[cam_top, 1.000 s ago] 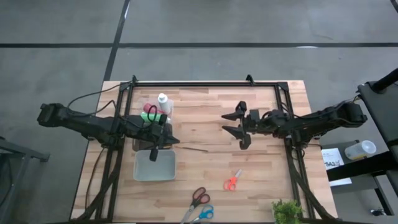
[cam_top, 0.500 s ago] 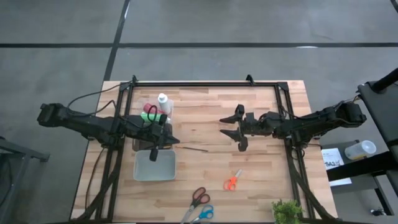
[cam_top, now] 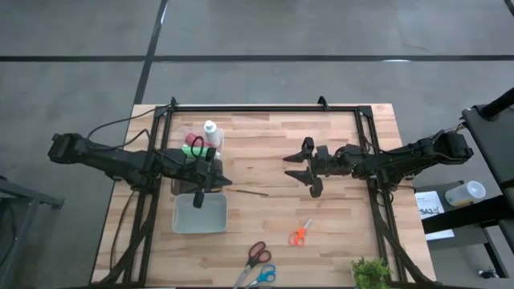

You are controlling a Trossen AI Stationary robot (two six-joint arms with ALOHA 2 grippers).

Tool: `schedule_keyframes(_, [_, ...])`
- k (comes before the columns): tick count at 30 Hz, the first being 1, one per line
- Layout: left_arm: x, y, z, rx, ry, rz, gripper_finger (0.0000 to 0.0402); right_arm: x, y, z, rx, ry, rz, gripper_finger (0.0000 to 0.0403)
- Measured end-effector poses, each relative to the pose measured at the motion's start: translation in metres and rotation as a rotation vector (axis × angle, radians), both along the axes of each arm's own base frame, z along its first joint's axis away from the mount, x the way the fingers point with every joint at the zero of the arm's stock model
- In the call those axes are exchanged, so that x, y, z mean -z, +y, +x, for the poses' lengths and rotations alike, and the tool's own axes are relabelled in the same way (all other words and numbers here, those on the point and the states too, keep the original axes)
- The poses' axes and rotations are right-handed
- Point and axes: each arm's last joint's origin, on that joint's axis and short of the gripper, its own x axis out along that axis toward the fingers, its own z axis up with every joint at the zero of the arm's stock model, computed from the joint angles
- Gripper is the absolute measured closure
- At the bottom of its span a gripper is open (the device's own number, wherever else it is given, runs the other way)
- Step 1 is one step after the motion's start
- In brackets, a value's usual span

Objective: Pick & Place Paint Supplies
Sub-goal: Put the orange paint brush into the black bin

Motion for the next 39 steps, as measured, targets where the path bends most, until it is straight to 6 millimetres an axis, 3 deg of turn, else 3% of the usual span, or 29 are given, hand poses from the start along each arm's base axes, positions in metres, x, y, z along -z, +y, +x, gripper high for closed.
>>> schedule_keyframes(6, [-0.004,0.001,-0.001,-0.003,-0.03,0.006,0.0394,0.009,0.0,0.016,0.005,0.219,0.021,0.0188])
schedule_keyframes(14, [-0.018,0.003,-0.014,0.003,-0.118,0.039,0.0394,0.031,0.001,0.069,0.027,0.423,-0.028,0.0188])
schedule_keyframes(27, [-0.006,0.003,-0.017,-0.006,0.016,0.011,0.0394,0.083,0.004,0.137,0.021,0.749,-0.059,0.0188])
schedule_keyframes(39, [-0.003,0.003,-0.016,-0.009,0.045,0.004,0.0394,0.104,0.006,0.184,0.016,0.966,-0.045,0.0188])
